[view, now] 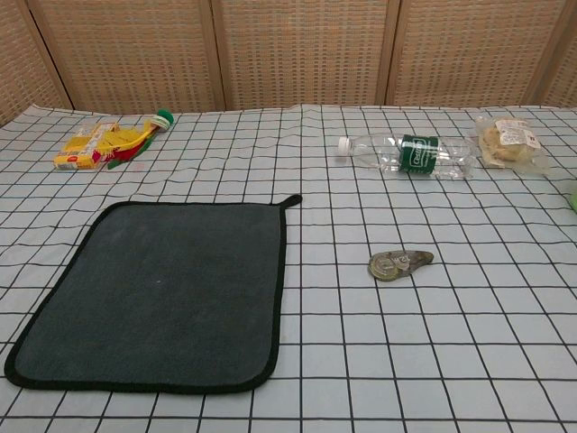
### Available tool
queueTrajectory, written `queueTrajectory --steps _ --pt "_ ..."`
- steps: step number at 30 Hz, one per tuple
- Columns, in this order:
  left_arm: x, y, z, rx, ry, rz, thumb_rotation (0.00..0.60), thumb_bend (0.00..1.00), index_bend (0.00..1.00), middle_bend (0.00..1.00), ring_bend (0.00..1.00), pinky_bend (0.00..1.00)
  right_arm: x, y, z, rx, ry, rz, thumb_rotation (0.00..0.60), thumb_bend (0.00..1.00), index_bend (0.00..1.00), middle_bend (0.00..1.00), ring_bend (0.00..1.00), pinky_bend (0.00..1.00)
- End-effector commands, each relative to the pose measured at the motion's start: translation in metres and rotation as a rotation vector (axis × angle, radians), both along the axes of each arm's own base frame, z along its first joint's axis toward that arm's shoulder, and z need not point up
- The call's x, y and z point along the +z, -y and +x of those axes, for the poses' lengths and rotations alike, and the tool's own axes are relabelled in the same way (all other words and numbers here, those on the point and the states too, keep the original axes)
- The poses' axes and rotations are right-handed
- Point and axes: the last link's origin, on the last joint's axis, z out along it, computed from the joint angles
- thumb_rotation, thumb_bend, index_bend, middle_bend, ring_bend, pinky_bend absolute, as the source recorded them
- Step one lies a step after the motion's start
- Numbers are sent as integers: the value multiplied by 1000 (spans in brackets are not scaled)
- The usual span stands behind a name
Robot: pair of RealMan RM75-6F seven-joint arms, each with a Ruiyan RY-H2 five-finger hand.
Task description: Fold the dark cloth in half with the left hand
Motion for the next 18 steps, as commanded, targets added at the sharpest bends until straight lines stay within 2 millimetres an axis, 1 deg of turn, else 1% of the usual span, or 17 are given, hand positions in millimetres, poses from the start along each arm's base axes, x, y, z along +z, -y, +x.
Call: queueTrajectory --steps 1,5,7,10,12,13,14,16,18 --pt "-1 0 -1 2 -4 -3 600 0 0 0 0 0 0 0 0 -1 0 -1 600 0 0 0 0 0" --pt "-8 -6 -1 3 -15 -28 600 0 0 0 0 0 2 0 -1 -5 2 -10 600 0 0 0 0 0" --pt "-14 -15 1 -13 -24 -52 600 0 0 0 0 0 4 0 -1 -7 2 -18 600 0 0 0 0 0" --pt "-28 -34 9 -68 -36 -109 600 0 0 0 0 0 5 1 -1 -15 0 -27 600 0 0 0 0 0" --pt "-42 -50 21 -134 -34 -190 600 0 0 0 0 0 6 2 -3 -23 -4 -32 600 0 0 0 0 0" --pt "-54 -60 32 -194 -25 -262 600 0 0 0 0 0 6 3 -4 -31 -6 -36 600 0 0 0 0 0" --pt "-57 -65 35 -214 -25 -287 600 0 0 0 0 0 6 4 -4 -35 -7 -38 600 0 0 0 0 0" --pt "-77 -87 56 -326 -67 -375 600 0 0 0 0 0 6 7 -7 -57 -15 -42 600 0 0 0 0 0" --pt "-94 -104 71 -387 -103 -428 600 8 7 0 0 0 6 9 -9 -72 -18 -45 600 0 0 0 0 0"
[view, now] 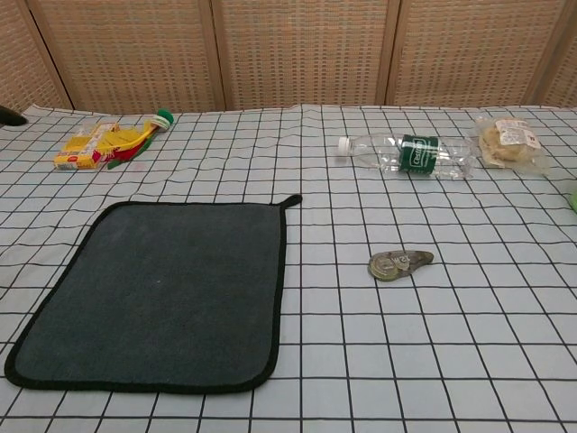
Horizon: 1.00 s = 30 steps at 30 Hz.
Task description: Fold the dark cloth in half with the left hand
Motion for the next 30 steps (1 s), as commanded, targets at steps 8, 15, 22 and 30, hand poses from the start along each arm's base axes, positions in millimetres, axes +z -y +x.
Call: queueTrajectory --steps 8,15,22,30 --pt "-94 -82 83 -350 -154 -231 600 262 203 0 0 0 2 9 -8 -61 -21 -26 600 0 0 0 0 0" --pt "-141 -104 111 -466 -238 -281 600 314 276 0 0 0 3 12 -13 -98 -25 -37 600 0 0 0 0 0" --pt "-172 -109 123 -520 -283 -328 600 337 313 0 0 0 5 16 -18 -124 -24 -38 600 0 0 0 0 0" --pt "-189 -110 134 -556 -322 -340 600 409 331 0 0 0 6 16 -19 -126 -18 -39 600 0 0 0 0 0"
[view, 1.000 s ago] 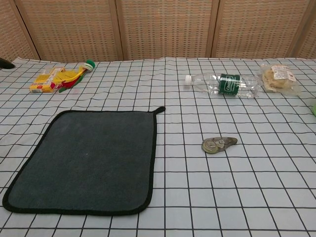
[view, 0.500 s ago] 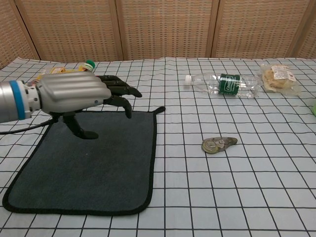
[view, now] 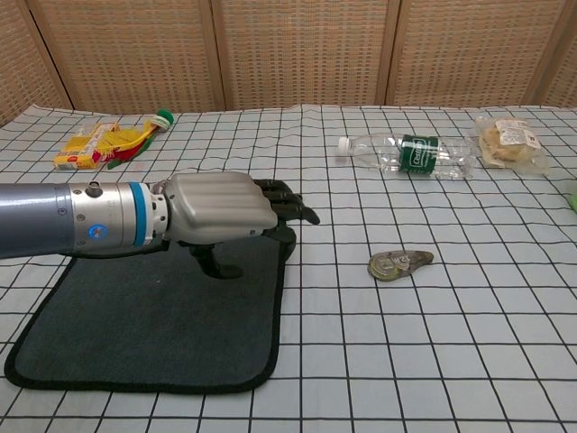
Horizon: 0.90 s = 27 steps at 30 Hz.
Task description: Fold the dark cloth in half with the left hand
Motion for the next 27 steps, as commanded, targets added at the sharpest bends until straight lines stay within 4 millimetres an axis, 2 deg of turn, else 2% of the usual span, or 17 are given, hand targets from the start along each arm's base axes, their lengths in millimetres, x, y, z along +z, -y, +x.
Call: queueTrajectory --steps 1,10,15,27 --pt "-7 0 6 -24 -17 -1 600 410 331 0 0 0 1 0 0 1 2 -4 600 0 0 0 0 0" --pt "-19 -2 15 -50 -49 -2 600 411 344 0 0 0 3 -1 -1 0 8 -3 600 0 0 0 0 0" --pt "-34 -3 22 -67 -83 2 600 410 351 0 0 0 5 -1 -2 0 16 -10 600 0 0 0 0 0" --pt "-41 -2 26 -79 -88 17 600 411 372 0 0 0 8 -1 -4 1 26 -13 600 0 0 0 0 0"
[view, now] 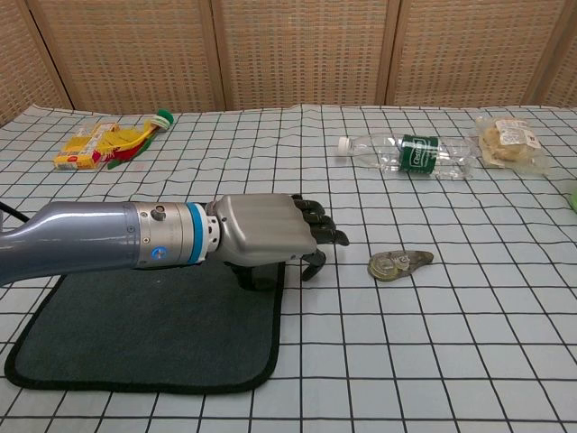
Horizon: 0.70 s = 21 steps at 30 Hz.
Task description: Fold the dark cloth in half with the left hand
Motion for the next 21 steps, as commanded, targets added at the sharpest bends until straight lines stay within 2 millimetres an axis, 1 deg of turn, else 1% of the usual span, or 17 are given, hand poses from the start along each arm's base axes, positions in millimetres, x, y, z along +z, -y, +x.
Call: queueTrajectory --steps 1,3,6,17,21 --pt "-1 1 1 -2 1 0 600 412 390 0 0 0 0 0 0 1 1 -1 600 0 0 0 0 0" --pt "0 1 1 -4 1 2 600 413 419 0 0 0 1 0 0 1 2 -2 600 0 0 0 0 0" --pt "0 1 1 -3 5 7 600 413 438 0 0 0 1 -1 0 2 3 -2 600 0 0 0 0 0" --pt "3 1 -7 18 4 15 600 413 456 0 0 0 1 -1 1 8 5 1 600 0 0 0 0 0" --pt "4 1 -8 23 6 17 600 413 507 0 0 0 0 -2 2 10 6 1 600 0 0 0 0 0"
